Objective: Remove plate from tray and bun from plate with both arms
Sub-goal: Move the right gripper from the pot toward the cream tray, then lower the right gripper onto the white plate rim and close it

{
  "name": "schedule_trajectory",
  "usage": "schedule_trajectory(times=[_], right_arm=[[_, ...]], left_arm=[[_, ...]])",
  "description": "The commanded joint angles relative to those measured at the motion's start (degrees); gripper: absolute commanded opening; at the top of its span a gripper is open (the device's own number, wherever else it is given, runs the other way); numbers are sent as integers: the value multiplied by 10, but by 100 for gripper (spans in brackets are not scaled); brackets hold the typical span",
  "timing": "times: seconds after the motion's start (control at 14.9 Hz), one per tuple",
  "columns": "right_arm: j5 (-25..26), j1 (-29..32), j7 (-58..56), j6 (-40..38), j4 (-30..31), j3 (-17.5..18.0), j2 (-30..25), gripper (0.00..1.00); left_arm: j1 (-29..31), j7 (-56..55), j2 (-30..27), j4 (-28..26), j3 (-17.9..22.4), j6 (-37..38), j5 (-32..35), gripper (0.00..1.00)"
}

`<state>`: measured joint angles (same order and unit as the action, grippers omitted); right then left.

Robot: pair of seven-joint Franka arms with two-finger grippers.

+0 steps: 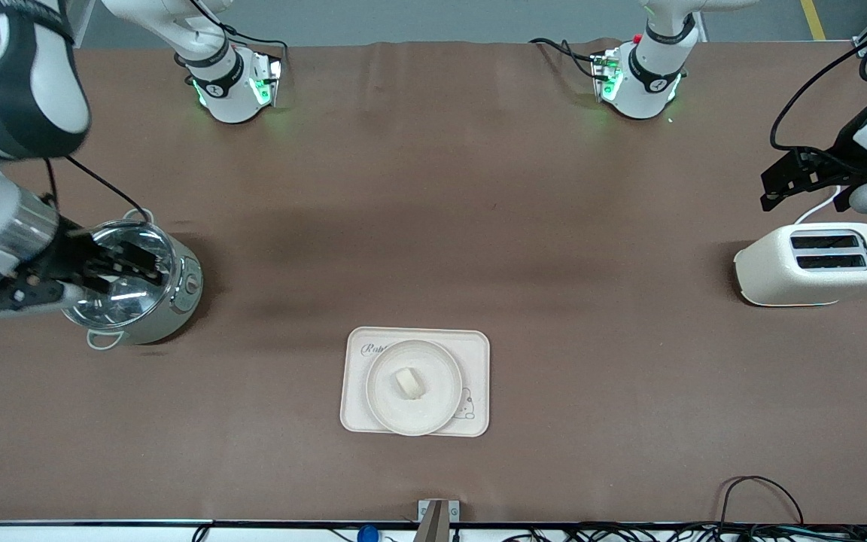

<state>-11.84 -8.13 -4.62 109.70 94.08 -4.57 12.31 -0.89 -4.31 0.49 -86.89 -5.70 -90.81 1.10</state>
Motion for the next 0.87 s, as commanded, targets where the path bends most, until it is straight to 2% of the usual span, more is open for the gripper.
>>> schedule_trajectory(times=[0.0,0.27,0.47,0.6,0.8], right_arm=[[-17,-35,45,14,-64,-3,76,100],[-20,-84,115,126,-86,-2,162,100],[-49,-114,163,151,-128,-2,221,99],[-83,-133,198,160,-174,-2,270,92],[-87,-158,217,245,-216,-2,344,81]], left_arm=[[1,8,-3,6,-4,13,12,100],[0,9,-1,8,-4,13,12,100],[1,9,-1,8,-4,13,11,100],[0,4,-1,8,-4,13,11,100],[-1,4,-1,8,-4,13,11,100]])
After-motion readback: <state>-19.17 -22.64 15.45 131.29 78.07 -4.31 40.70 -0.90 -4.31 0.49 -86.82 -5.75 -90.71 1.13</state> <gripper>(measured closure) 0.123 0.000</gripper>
